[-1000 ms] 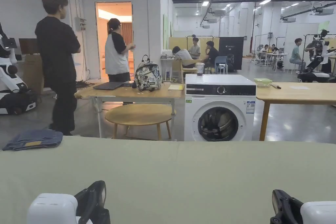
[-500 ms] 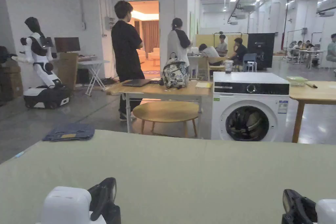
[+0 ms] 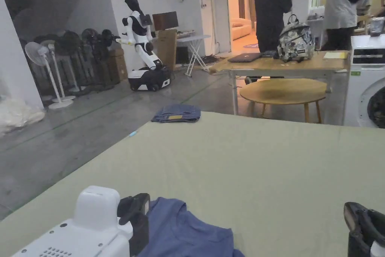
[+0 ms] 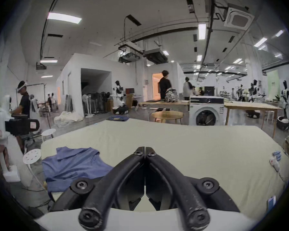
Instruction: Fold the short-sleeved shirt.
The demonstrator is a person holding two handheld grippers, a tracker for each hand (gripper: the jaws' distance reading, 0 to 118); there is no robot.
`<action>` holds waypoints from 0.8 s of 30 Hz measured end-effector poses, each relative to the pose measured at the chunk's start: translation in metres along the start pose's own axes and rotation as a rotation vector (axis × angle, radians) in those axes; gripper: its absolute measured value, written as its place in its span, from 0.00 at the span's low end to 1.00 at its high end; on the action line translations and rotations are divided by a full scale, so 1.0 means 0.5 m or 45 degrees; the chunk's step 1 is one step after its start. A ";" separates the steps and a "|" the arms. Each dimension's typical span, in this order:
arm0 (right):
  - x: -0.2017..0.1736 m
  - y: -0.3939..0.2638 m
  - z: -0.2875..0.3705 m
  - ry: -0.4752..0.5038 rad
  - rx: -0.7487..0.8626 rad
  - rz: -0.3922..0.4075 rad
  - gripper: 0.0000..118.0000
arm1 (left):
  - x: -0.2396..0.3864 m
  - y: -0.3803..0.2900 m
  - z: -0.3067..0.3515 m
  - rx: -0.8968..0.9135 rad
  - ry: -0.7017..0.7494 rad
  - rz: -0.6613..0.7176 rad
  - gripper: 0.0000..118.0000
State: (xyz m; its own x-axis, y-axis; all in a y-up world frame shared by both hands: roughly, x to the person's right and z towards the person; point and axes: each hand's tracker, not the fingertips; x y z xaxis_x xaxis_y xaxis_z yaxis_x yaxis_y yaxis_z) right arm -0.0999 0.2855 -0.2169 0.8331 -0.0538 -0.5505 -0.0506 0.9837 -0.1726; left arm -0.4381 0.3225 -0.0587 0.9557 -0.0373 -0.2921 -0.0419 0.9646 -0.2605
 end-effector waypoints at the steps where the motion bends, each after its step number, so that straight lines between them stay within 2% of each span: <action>1: -0.001 -0.004 -0.001 0.002 -0.006 0.014 0.00 | -0.016 -0.004 -0.010 -0.017 0.001 0.011 0.05; 2: -0.001 -0.008 -0.002 0.000 -0.013 0.025 0.00 | -0.031 -0.008 -0.030 -0.059 -0.003 0.021 0.28; 3: 0.002 -0.011 -0.003 0.003 -0.020 0.025 0.00 | -0.046 -0.013 -0.049 -0.076 -0.006 0.013 0.45; 4: 0.004 -0.016 -0.005 0.007 -0.030 0.020 0.00 | -0.062 -0.021 -0.080 -0.137 -0.025 0.017 0.53; 9: 0.036 -0.050 -0.023 0.042 -0.128 -0.086 0.00 | -0.105 -0.088 -0.308 -0.493 -0.213 0.052 0.55; 10: 0.042 -0.057 -0.024 0.032 -0.144 -0.080 0.00 | -0.105 -0.116 -0.360 -0.622 -0.251 0.056 0.55; 12: 0.052 -0.073 -0.015 0.003 -0.176 -0.041 0.00 | -0.115 -0.165 -0.445 -0.727 -0.250 0.062 0.55; 16: 0.090 -0.103 0.010 -0.057 -0.245 -0.007 0.00 | -0.123 -0.261 -0.572 -0.952 -0.135 0.032 0.50; 17: 0.102 -0.111 0.010 -0.077 -0.268 -0.024 0.00 | -0.119 -0.284 -0.588 -1.007 -0.116 0.038 0.41; 18: 0.112 -0.120 0.009 -0.105 -0.287 -0.047 0.00 | -0.111 -0.289 -0.583 -0.959 -0.129 0.043 0.25; 19: 0.120 -0.127 0.008 -0.120 -0.305 -0.069 0.00 | -0.106 -0.277 -0.571 -0.885 -0.100 0.065 0.00; 24: 0.150 -0.149 0.022 -0.098 -0.331 -0.204 0.00 | -0.092 -0.260 -0.588 -0.999 -0.094 0.081 0.00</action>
State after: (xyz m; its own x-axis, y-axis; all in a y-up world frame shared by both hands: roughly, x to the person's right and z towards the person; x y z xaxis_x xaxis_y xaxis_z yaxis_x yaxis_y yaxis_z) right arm -0.0277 0.2100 -0.2363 0.8806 -0.1813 -0.4378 -0.0466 0.8863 -0.4607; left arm -0.5622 0.1220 -0.2820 0.9604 0.0556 -0.2730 -0.2638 0.4974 -0.8265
